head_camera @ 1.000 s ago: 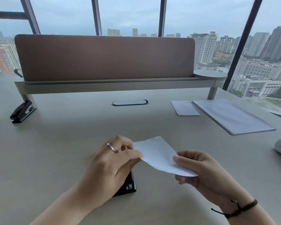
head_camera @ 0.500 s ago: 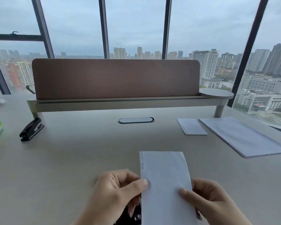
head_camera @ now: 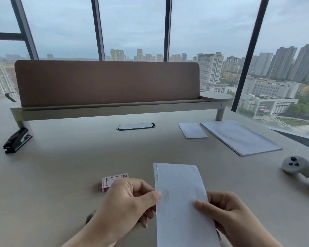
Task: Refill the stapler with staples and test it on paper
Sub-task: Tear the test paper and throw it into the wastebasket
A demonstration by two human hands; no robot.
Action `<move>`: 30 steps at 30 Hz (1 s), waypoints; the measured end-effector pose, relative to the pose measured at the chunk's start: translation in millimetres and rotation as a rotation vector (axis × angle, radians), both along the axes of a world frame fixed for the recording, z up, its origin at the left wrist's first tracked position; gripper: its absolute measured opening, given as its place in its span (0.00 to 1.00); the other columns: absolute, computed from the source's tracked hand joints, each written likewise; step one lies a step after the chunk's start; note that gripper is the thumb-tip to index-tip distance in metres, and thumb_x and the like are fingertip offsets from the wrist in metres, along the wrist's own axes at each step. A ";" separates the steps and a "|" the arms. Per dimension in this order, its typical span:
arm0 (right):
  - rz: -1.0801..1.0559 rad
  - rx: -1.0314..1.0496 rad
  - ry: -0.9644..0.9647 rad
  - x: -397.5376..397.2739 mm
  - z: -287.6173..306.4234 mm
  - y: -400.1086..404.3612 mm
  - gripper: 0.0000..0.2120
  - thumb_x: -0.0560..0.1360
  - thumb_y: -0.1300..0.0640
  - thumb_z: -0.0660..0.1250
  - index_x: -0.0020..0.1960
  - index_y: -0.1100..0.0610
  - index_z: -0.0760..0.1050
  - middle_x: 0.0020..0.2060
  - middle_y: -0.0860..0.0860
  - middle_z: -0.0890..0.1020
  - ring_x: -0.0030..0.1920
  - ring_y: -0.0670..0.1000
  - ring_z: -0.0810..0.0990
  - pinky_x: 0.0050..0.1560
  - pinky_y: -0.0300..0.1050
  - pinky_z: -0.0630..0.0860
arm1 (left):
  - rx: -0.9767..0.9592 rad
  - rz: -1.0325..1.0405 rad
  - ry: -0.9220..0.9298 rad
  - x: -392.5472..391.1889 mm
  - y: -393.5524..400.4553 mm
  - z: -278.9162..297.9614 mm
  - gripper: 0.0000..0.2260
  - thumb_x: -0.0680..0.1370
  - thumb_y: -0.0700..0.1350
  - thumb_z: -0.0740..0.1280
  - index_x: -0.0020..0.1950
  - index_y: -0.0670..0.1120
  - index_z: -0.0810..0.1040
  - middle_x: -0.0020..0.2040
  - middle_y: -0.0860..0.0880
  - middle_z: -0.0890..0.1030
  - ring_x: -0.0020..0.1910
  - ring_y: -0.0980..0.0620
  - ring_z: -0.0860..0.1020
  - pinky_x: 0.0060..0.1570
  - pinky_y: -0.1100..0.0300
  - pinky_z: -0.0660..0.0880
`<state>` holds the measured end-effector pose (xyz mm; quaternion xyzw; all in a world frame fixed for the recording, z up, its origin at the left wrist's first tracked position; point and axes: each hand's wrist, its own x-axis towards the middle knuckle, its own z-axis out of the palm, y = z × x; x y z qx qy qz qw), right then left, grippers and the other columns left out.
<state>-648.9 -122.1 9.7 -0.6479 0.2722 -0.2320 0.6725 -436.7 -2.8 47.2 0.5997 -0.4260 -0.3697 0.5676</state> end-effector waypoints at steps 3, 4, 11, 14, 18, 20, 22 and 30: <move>-0.128 0.039 -0.010 -43.1 1.6 17.8 0.26 0.61 0.47 0.80 0.41 0.70 0.80 0.36 0.72 0.79 0.36 0.58 0.74 0.36 0.47 0.70 | -0.007 -0.104 -0.030 -35.7 2.8 5.4 0.12 0.73 0.37 0.75 0.29 0.43 0.83 0.26 0.43 0.79 0.24 0.47 0.75 0.22 0.60 0.72; -0.203 0.062 -0.042 -66.2 3.8 28.4 0.23 0.59 0.48 0.80 0.38 0.68 0.80 0.33 0.66 0.79 0.32 0.55 0.75 0.31 0.41 0.70 | -0.013 -0.153 -0.041 -56.8 1.3 6.7 0.12 0.73 0.36 0.74 0.29 0.43 0.82 0.26 0.43 0.79 0.24 0.47 0.75 0.22 0.60 0.72; -0.594 0.130 -0.151 -204.9 -13.8 65.2 0.08 0.69 0.60 0.74 0.33 0.61 0.79 0.28 0.55 0.80 0.24 0.47 0.76 0.24 0.34 0.70 | 0.022 -0.383 -0.155 -191.2 -20.3 -16.3 0.09 0.74 0.42 0.74 0.34 0.43 0.83 0.29 0.43 0.84 0.28 0.44 0.80 0.30 0.55 0.77; -0.768 0.160 -0.146 -274.0 -38.8 73.7 0.07 0.69 0.59 0.75 0.37 0.61 0.80 0.31 0.56 0.81 0.26 0.49 0.77 0.25 0.37 0.71 | 0.039 -0.514 -0.239 -261.1 -33.8 -40.7 0.10 0.76 0.42 0.71 0.35 0.45 0.83 0.30 0.46 0.85 0.29 0.49 0.82 0.31 0.58 0.78; -0.984 0.241 -0.162 -356.7 -89.3 75.9 0.07 0.68 0.58 0.73 0.41 0.62 0.80 0.34 0.57 0.81 0.29 0.50 0.78 0.27 0.39 0.75 | 0.152 -0.642 -0.267 -347.3 -66.3 -82.6 0.10 0.78 0.42 0.70 0.38 0.41 0.83 0.31 0.44 0.85 0.29 0.50 0.83 0.33 0.54 0.82; -1.075 0.303 -0.179 -389.6 -119.4 74.2 0.07 0.69 0.60 0.72 0.44 0.63 0.80 0.35 0.57 0.82 0.30 0.50 0.79 0.28 0.38 0.76 | 0.233 -0.683 -0.268 -384.9 -86.6 -115.5 0.10 0.78 0.42 0.69 0.39 0.40 0.82 0.31 0.44 0.85 0.30 0.50 0.83 0.36 0.51 0.84; -1.155 0.355 -0.149 -416.3 -154.9 69.3 0.03 0.73 0.62 0.71 0.44 0.63 0.80 0.35 0.56 0.83 0.31 0.50 0.79 0.29 0.38 0.75 | 0.324 -0.711 -0.262 -417.8 -104.6 -153.0 0.09 0.78 0.42 0.69 0.40 0.40 0.82 0.32 0.43 0.85 0.30 0.50 0.83 0.36 0.53 0.84; -1.341 0.485 0.219 -466.1 -303.5 21.6 0.07 0.75 0.69 0.69 0.41 0.61 0.82 0.32 0.55 0.82 0.26 0.43 0.77 0.26 0.33 0.71 | 0.599 -0.730 -0.329 -494.0 -175.6 -321.6 0.12 0.79 0.41 0.66 0.42 0.33 0.80 0.31 0.43 0.81 0.26 0.48 0.78 0.30 0.54 0.80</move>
